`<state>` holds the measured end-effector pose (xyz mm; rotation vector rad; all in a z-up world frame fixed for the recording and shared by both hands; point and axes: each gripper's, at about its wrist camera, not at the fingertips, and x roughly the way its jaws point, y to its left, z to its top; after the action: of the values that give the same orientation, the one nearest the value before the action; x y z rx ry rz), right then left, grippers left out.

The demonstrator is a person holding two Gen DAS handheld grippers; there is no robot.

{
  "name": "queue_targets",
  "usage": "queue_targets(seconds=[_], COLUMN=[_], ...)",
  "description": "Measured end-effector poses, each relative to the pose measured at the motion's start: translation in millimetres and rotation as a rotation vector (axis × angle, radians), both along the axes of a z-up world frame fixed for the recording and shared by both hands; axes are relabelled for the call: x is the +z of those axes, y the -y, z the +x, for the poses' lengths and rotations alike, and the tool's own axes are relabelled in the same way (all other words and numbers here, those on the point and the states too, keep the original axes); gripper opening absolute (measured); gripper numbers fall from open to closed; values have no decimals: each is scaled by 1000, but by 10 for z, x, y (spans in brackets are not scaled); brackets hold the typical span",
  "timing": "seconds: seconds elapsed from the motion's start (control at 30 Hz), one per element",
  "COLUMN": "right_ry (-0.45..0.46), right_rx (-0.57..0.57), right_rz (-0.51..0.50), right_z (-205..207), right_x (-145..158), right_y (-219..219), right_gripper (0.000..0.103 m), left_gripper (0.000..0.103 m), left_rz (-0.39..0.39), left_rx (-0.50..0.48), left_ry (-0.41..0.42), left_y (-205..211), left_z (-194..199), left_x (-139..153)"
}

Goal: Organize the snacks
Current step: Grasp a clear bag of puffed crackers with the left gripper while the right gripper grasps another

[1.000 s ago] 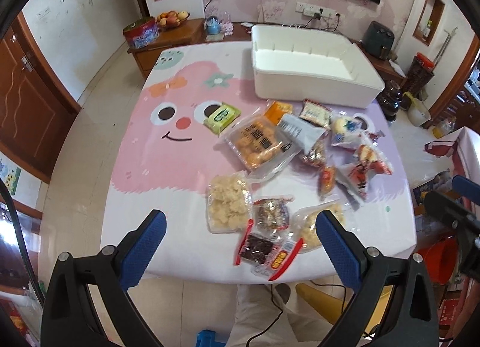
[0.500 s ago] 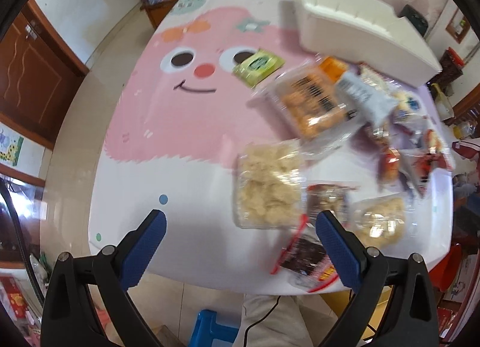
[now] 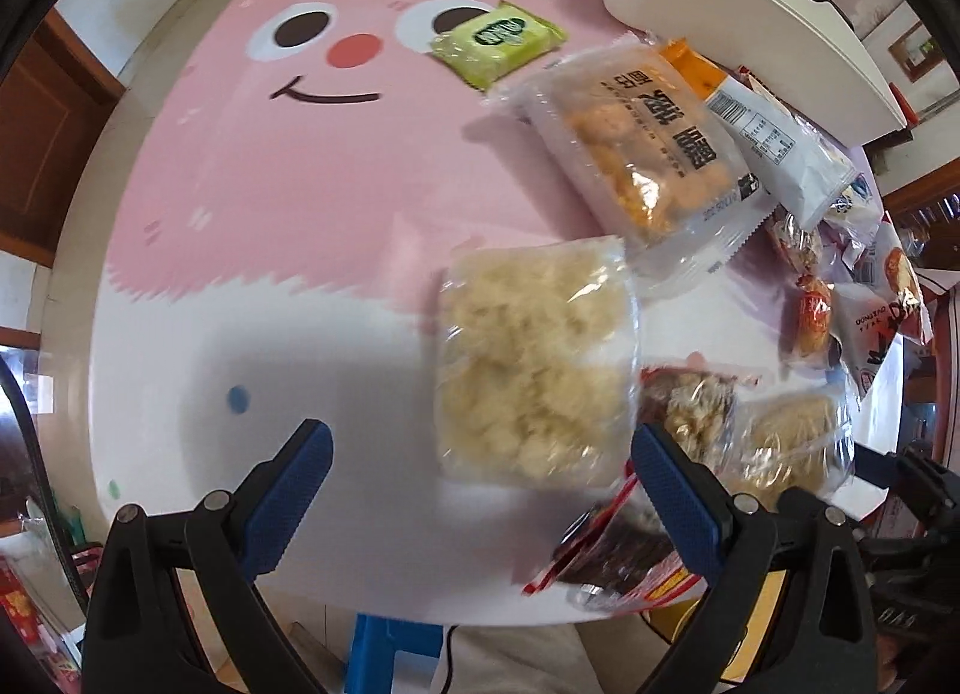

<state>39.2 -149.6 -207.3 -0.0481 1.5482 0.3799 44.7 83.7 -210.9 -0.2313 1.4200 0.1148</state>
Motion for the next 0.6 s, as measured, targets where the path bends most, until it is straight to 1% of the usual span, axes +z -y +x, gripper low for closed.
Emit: queue_targets(seconds=[0.1, 0.2, 0.3, 0.37, 0.43, 0.47, 0.5, 0.53, 0.57, 0.6], right_ry=[9, 16, 9, 2, 17, 23, 25, 26, 25, 27], right_rx=[1, 4, 6, 10, 17, 26, 31, 34, 34, 33], right_rz=[-20, -12, -15, -15, -18, -22, -23, -25, -24, -21], right_z=[-8, -16, -6, 1, 11, -3, -4, -10, -17, 11], right_x=[-42, -60, -112, -147, -160, -158, -158, -156, -158, -180], right_y=[-69, -144, -204, -239, -277, -297, -301, -316, -330, -367], right_gripper=[76, 76, 78, 78, 77, 75, 72, 72, 71, 68], left_gripper=[99, 99, 99, 99, 95, 89, 80, 74, 59, 58], left_rz=[18, 35, 26, 34, 52, 54, 56, 60, 65, 79], left_rx=[6, 28, 51, 57, 44, 37, 30, 18, 6, 1], left_ry=[-20, -48, -68, -66, -57, -48, -39, -26, -14, -12], left_y=[23, 13, -16, -14, 1, 14, 37, 60, 84, 96], left_z=[100, 192, 224, 243, 273, 285, 301, 318, 339, 358], left_x=[-95, -214, -318, -356, -357, -335, -325, -298, -268, -255])
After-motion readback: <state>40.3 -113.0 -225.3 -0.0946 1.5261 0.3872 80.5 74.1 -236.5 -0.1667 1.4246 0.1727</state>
